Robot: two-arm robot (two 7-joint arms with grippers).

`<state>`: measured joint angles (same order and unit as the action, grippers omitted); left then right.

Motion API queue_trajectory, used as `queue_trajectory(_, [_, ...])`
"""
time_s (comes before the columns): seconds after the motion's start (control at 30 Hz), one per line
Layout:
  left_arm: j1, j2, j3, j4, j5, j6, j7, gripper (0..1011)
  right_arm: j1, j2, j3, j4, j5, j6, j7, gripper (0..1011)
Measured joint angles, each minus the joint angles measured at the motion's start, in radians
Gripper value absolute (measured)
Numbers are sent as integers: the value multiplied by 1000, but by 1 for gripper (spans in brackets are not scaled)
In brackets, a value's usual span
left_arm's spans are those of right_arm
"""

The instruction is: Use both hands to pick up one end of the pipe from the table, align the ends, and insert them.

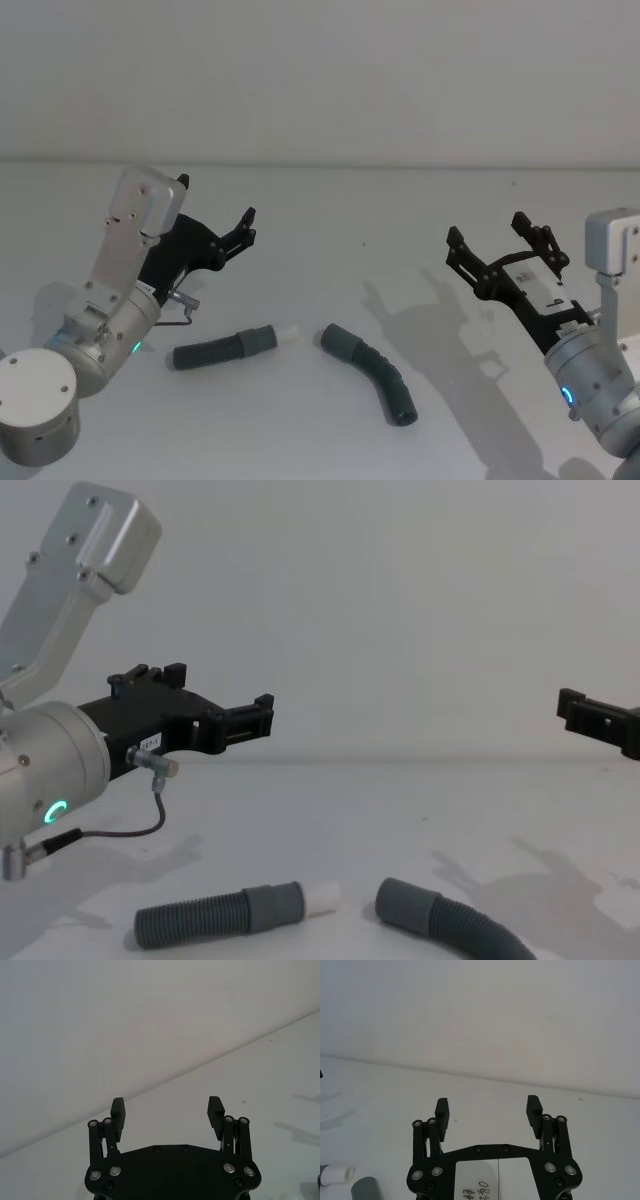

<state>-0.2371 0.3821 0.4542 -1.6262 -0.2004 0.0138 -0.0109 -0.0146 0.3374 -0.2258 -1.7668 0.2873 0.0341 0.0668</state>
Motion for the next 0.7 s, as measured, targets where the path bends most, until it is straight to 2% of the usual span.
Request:
queue_trajectory(0.03, [0, 0, 0, 0, 0, 0, 0, 1001, 0, 0, 0, 0, 0, 0, 0, 896])
queue_trajectory(0.17, [0, 0, 0, 0, 0, 0, 0, 1001, 0, 0, 0, 0, 0, 0, 0, 1001])
queue_trajectory(0.47, [0, 0, -1, 0, 0, 0, -3, 1001, 0, 3, 1, -2, 0, 4, 5, 1000])
queue_trajectory(0.7, [-4, 13, -5, -4, -21, 0, -49, 1000, -4, 20, 8, -25, 14, 39, 33, 1000])
